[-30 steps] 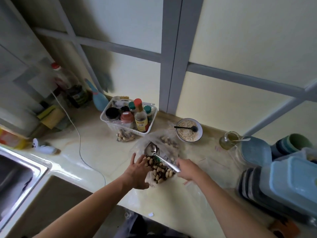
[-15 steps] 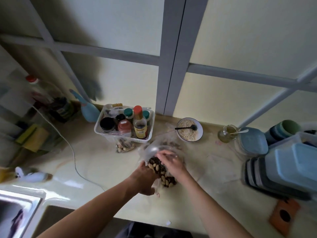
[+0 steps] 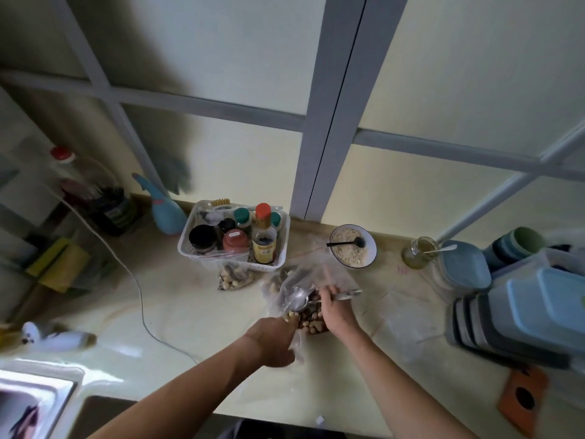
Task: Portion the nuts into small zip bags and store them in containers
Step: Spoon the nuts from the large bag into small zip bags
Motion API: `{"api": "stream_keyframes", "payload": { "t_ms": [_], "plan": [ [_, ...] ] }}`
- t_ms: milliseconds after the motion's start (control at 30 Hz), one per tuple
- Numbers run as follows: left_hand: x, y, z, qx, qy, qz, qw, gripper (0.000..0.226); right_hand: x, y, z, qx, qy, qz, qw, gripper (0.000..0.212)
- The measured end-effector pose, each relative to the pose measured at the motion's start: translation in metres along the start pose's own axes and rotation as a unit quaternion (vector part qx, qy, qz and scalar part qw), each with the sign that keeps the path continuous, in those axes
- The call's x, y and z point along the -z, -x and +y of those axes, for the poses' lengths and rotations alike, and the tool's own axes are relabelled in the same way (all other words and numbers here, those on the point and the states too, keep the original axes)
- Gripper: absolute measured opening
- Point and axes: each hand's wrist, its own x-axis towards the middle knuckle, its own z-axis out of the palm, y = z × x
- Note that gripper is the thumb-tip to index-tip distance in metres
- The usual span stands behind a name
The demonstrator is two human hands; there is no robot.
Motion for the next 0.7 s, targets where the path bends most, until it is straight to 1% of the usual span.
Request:
{"api": "stream_keyframes", "payload": {
  "t_ms": [100, 133, 167, 233, 300, 333, 400, 500, 600, 700],
  "plan": [
    [0.019, -0.001, 0.008, 0.096, -0.06, 0.003, 0.994, 0.062, 0.012, -0.003, -0.002, -0.075, 0.133, -0.019, 0.988, 0.05],
    [0.026, -0.001, 0.009, 0.121, -0.071, 0.004, 0.99, 0.06, 0.017, -0.006, -0.003, -0.081, 0.188, -0.036, 0.978, 0.048],
    [0.034, 0.0, 0.01, 0.141, -0.079, 0.006, 0.987, 0.057, 0.022, -0.006, -0.005, -0.087, 0.207, -0.039, 0.974, 0.048],
    [0.052, 0.0, 0.016, 0.164, -0.099, 0.016, 0.981, 0.05, 0.031, -0.009, -0.01, -0.101, 0.198, -0.014, 0.975, 0.053],
    [0.071, 0.003, 0.024, 0.173, -0.13, 0.034, 0.976, 0.042, 0.043, -0.012, -0.019, -0.063, 0.218, 0.015, 0.974, 0.051],
    [0.081, 0.005, 0.028, 0.181, -0.143, 0.041, 0.972, 0.04, 0.051, -0.012, -0.024, -0.057, 0.234, 0.016, 0.97, 0.052],
    [0.096, 0.007, 0.035, 0.199, -0.157, 0.049, 0.966, 0.038, 0.067, -0.006, -0.039, -0.054, 0.237, 0.005, 0.97, 0.055],
    [0.103, 0.003, 0.036, 0.242, -0.152, 0.02, 0.958, 0.034, 0.077, -0.007, -0.04, -0.046, 0.242, -0.006, 0.969, 0.047],
    [0.084, -0.001, 0.037, 0.252, -0.143, -0.014, 0.957, 0.035, 0.073, -0.003, -0.023, -0.051, 0.214, -0.056, 0.974, 0.044],
    [0.054, -0.007, 0.038, 0.271, -0.076, 0.008, 0.959, 0.038, 0.063, 0.0, 0.001, -0.036, 0.174, -0.081, 0.981, 0.047]
  ]
}}
